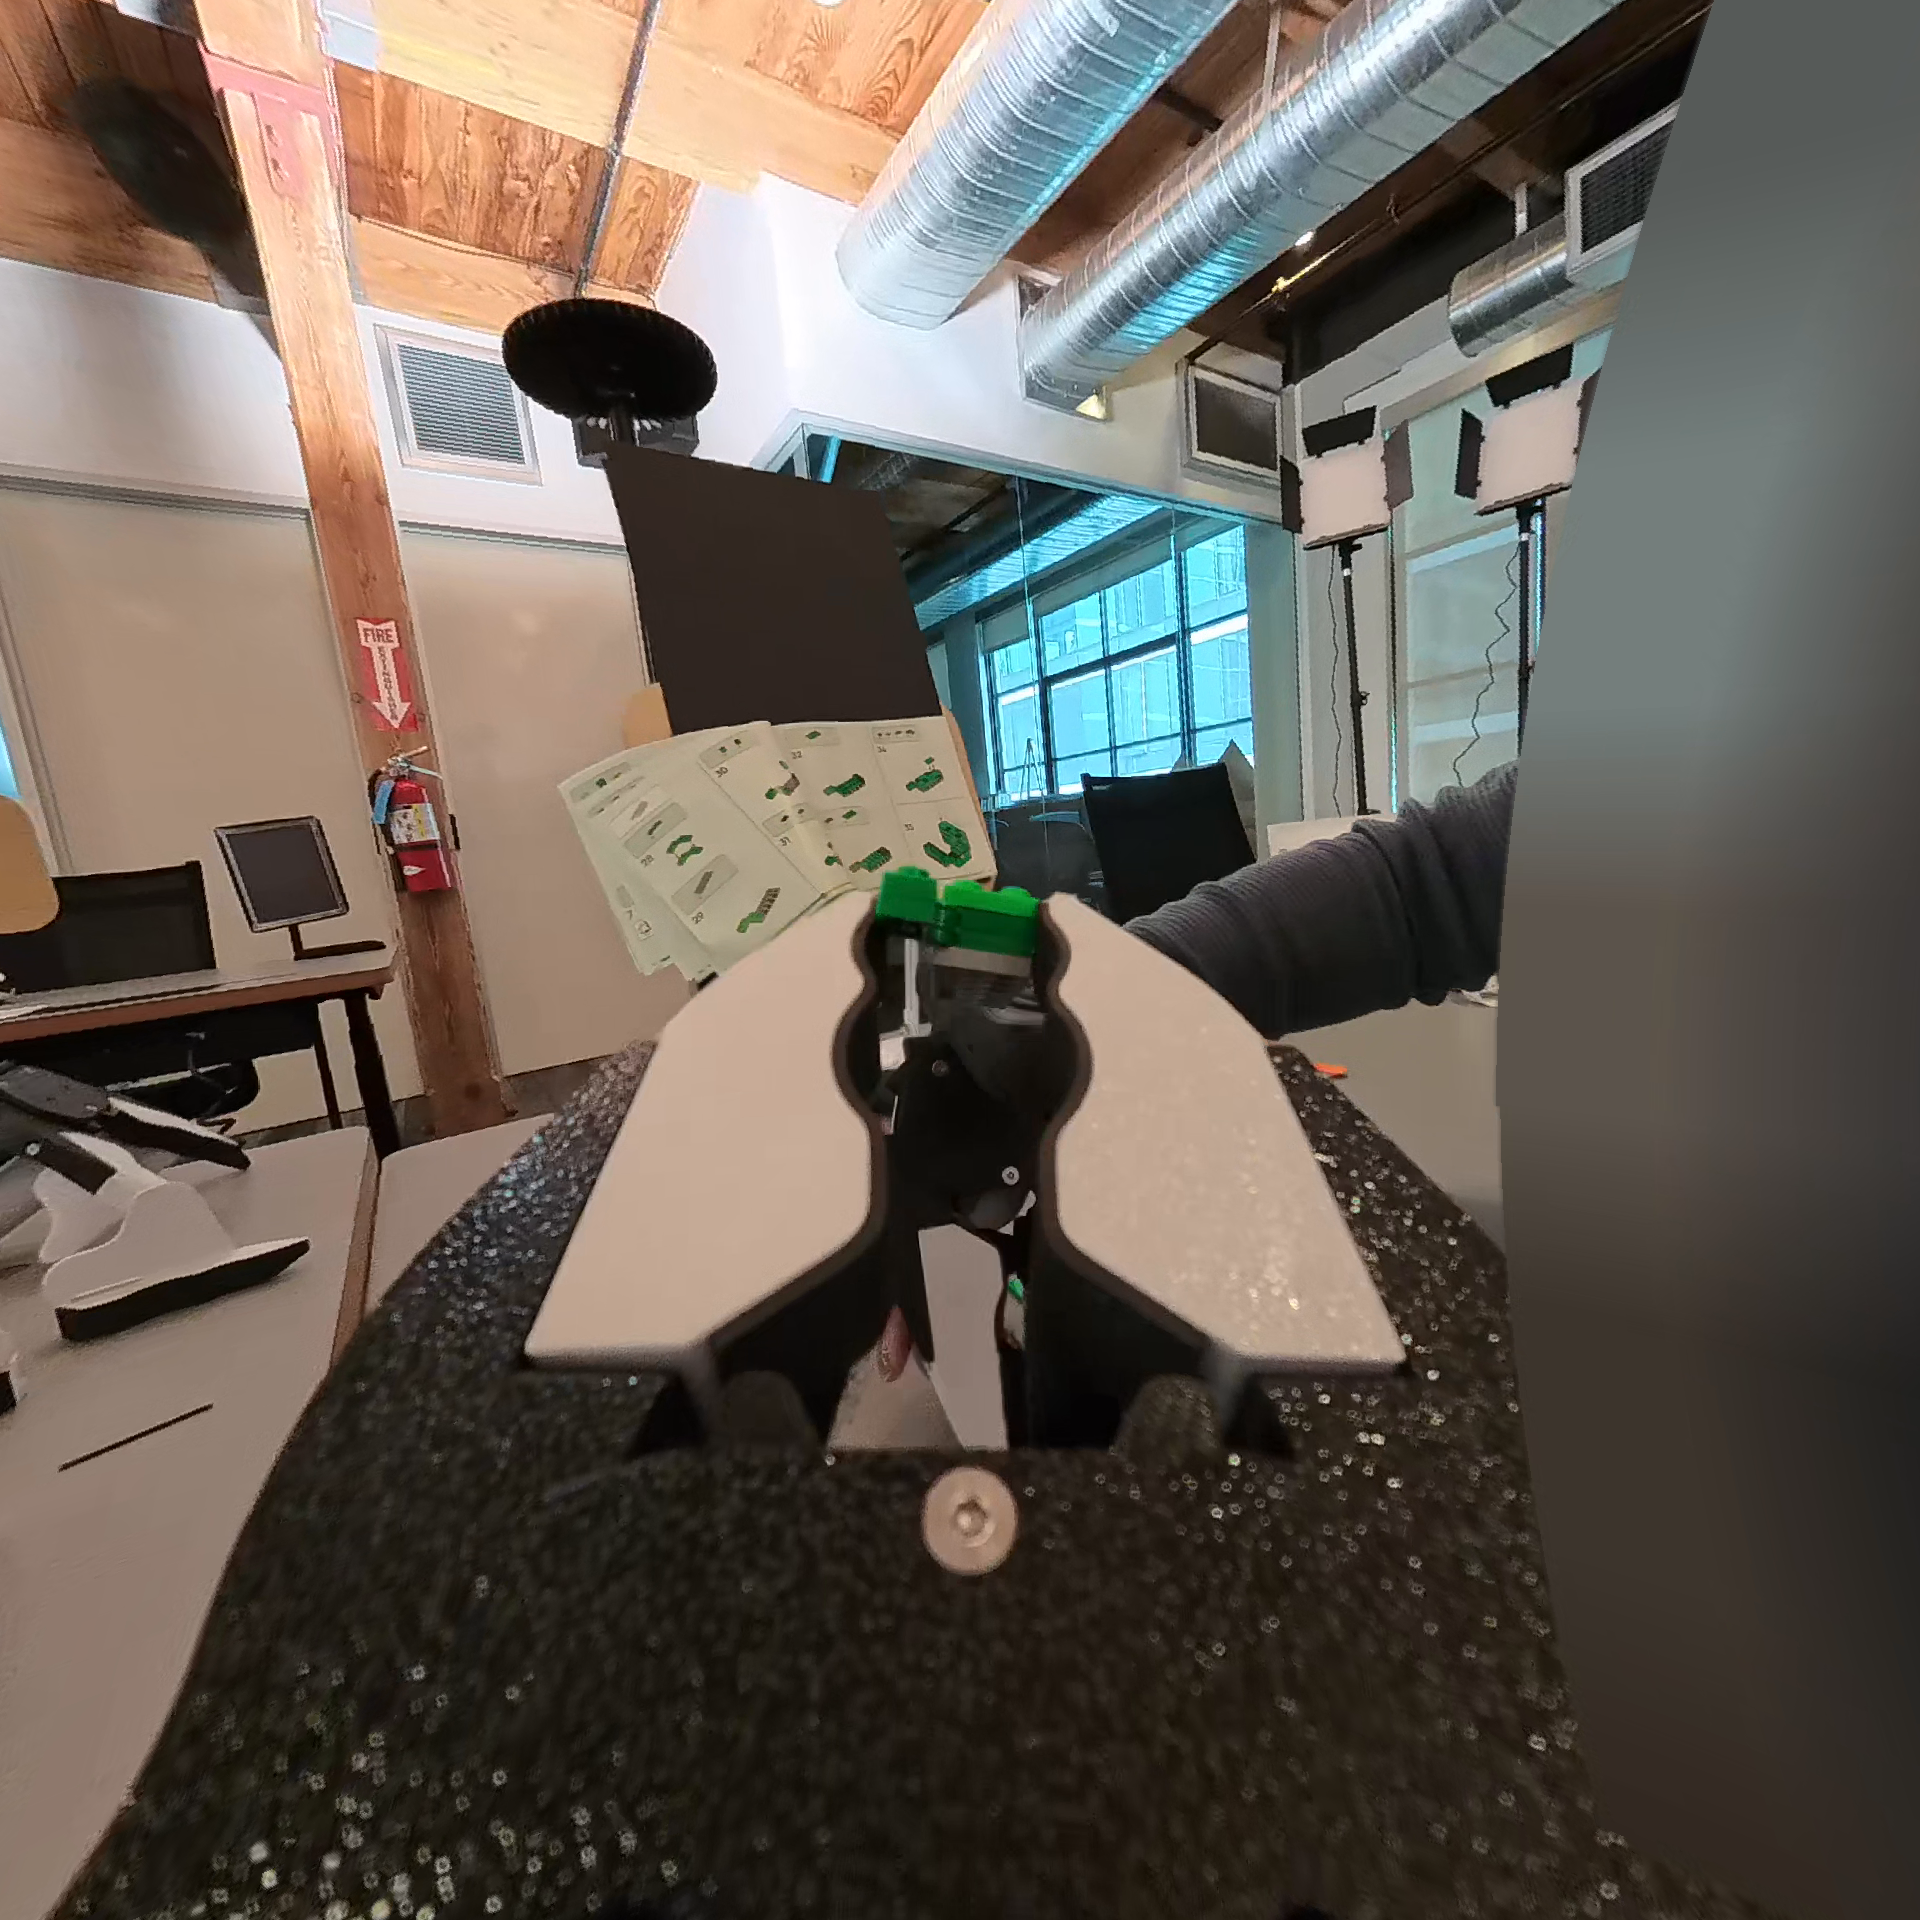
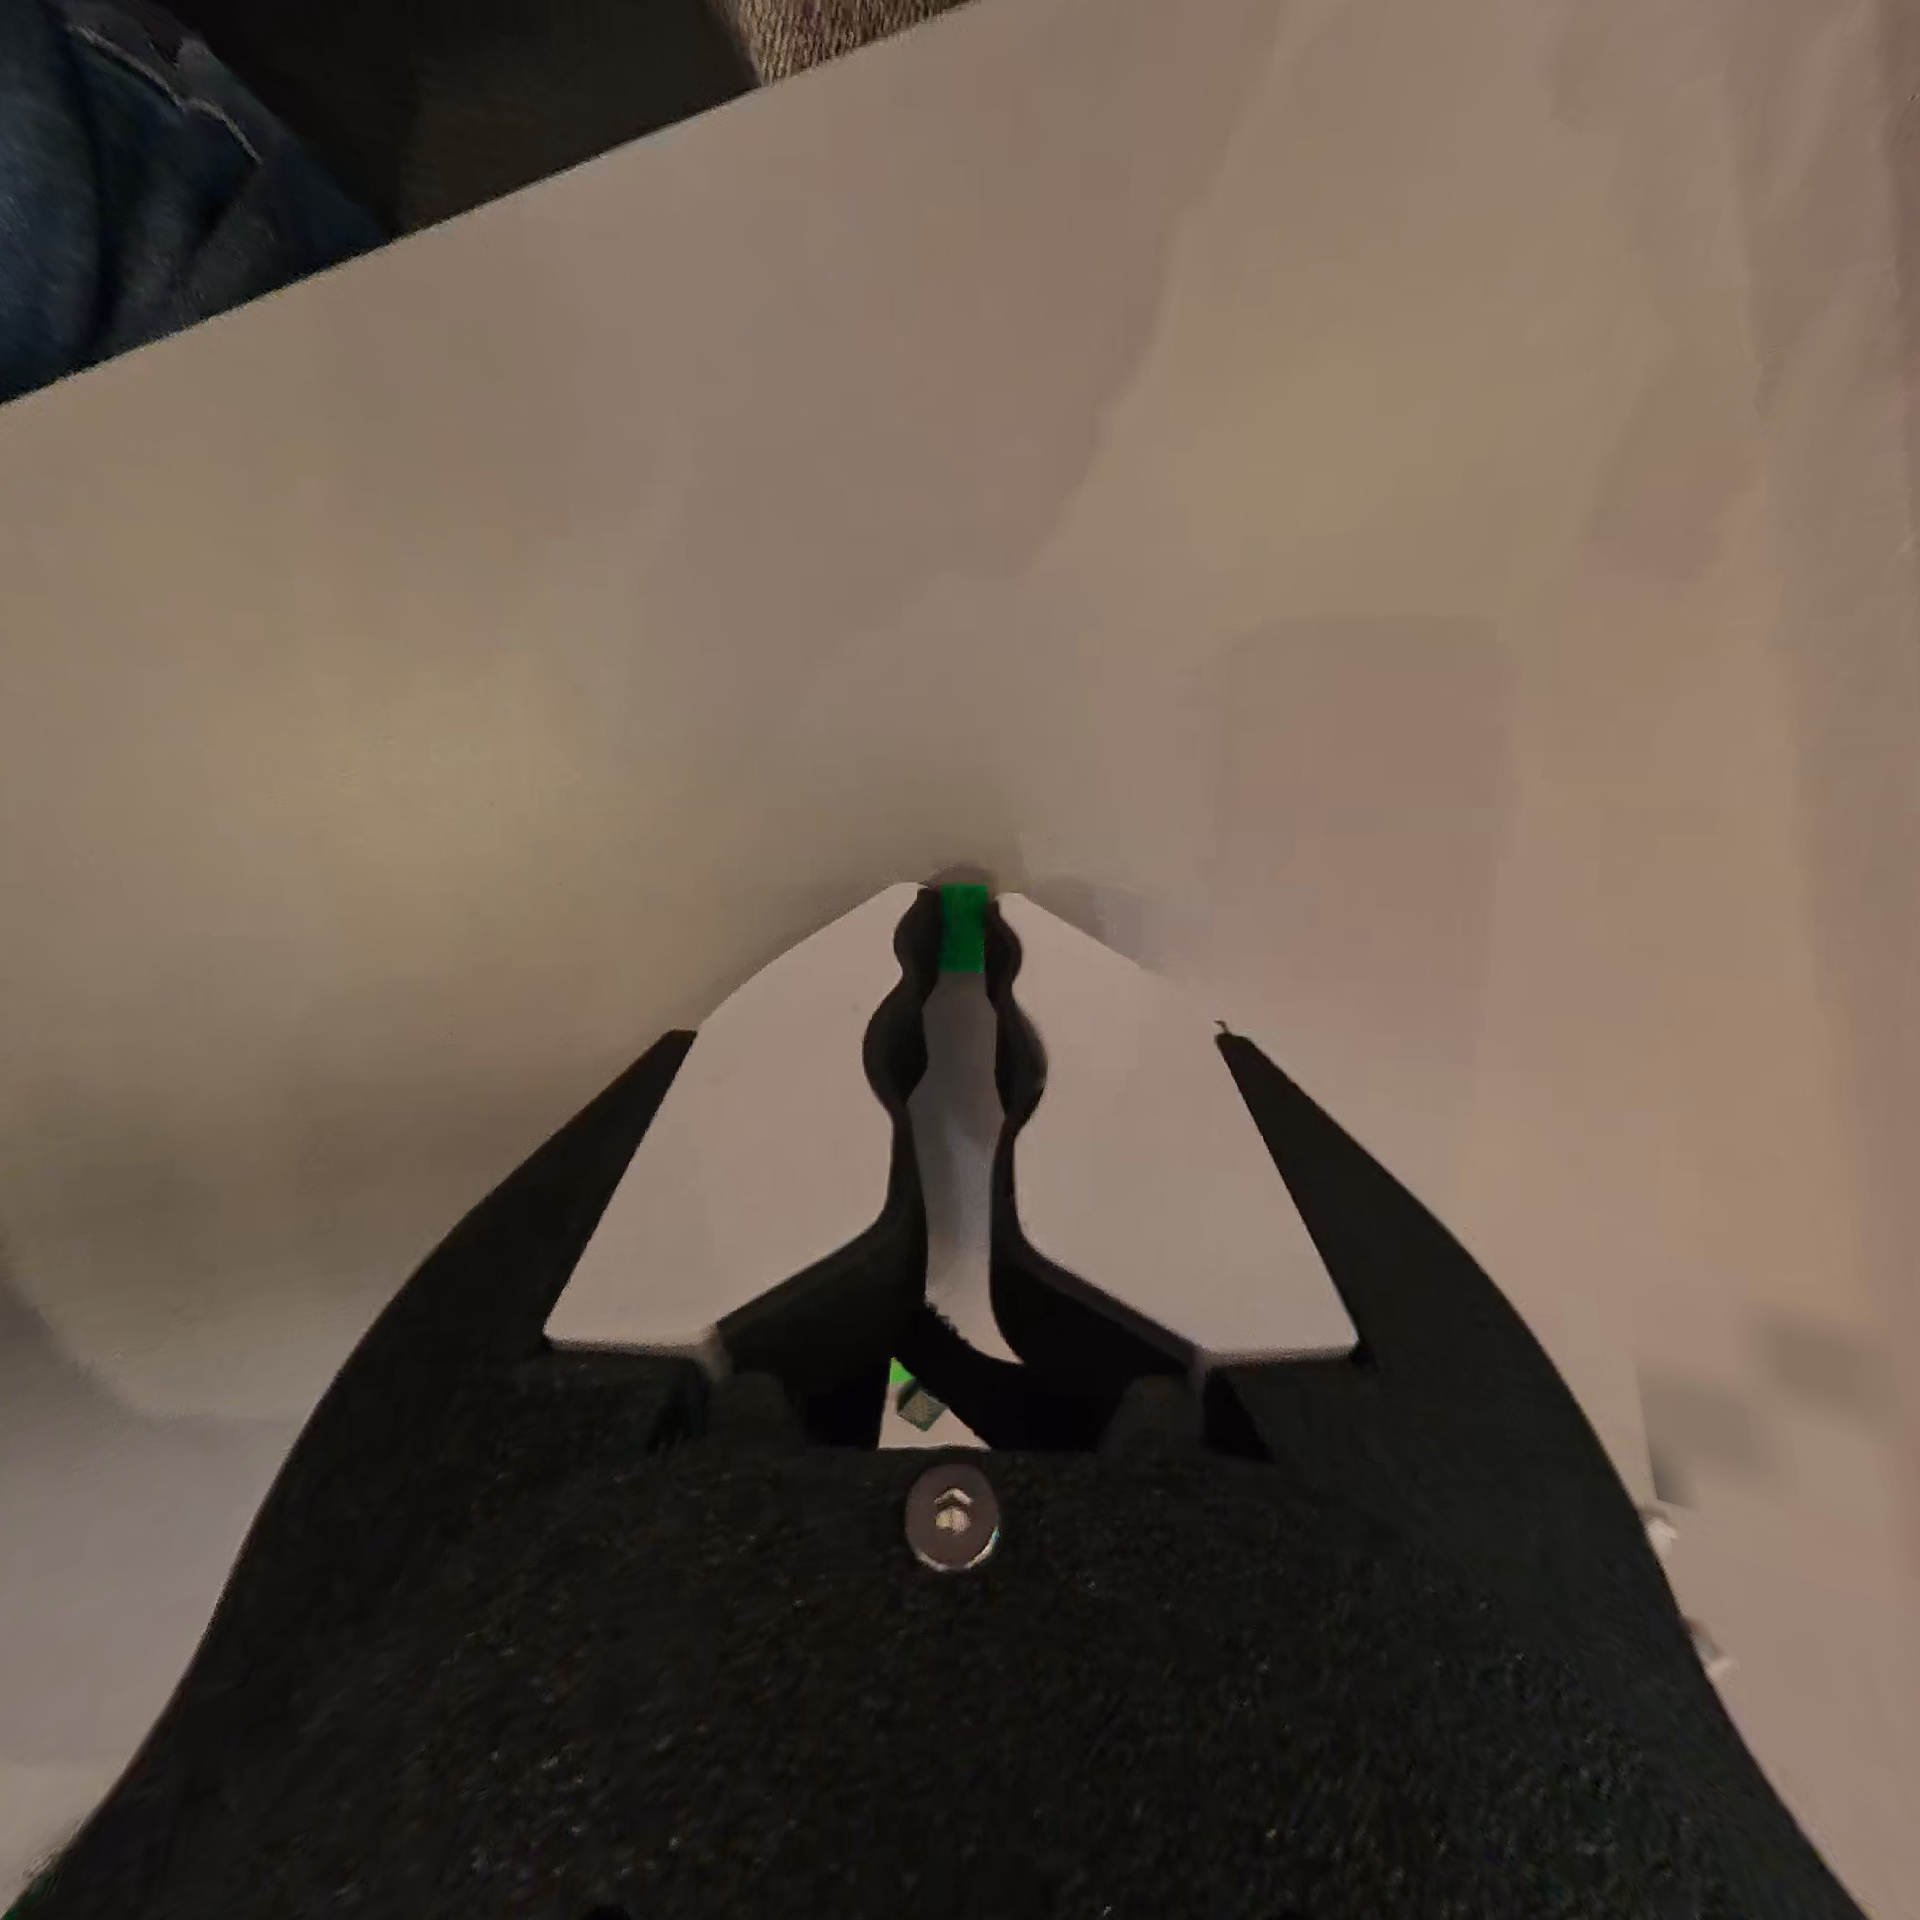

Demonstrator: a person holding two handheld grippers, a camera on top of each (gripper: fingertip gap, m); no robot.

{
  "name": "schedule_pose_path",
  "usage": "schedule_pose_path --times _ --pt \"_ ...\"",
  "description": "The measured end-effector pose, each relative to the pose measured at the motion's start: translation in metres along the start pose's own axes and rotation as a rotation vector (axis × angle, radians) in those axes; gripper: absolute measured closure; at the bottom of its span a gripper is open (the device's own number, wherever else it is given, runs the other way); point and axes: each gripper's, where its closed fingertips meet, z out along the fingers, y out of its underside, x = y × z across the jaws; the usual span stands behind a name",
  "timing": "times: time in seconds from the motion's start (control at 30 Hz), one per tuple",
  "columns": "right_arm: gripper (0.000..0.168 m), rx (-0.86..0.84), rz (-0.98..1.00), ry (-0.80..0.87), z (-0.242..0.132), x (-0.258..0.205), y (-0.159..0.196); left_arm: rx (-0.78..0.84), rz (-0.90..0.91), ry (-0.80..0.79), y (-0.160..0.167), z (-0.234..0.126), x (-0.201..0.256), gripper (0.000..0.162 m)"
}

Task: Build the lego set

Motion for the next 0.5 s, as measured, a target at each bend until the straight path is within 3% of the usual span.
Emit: schedule_pose_path --times 0.03,0.27,0.5 --pt "0.161 -0.001 0.019 -0.005 0.0 0.0 0.001 0.005 0.004 -0.001 0.0 -0.001 -0.001 0.136" --pt "0.161 0.064 0.147 0.079 -0.04 -0.005 0.013 0.072 0.004 0.051 0.005 0.012 0.004 0.136" --pt "0.161 0.264 0.26 0.363 -0.198 0.0 -0.018 0.203 0.042 -0.002 0.018 0.074 0.02 0.136"
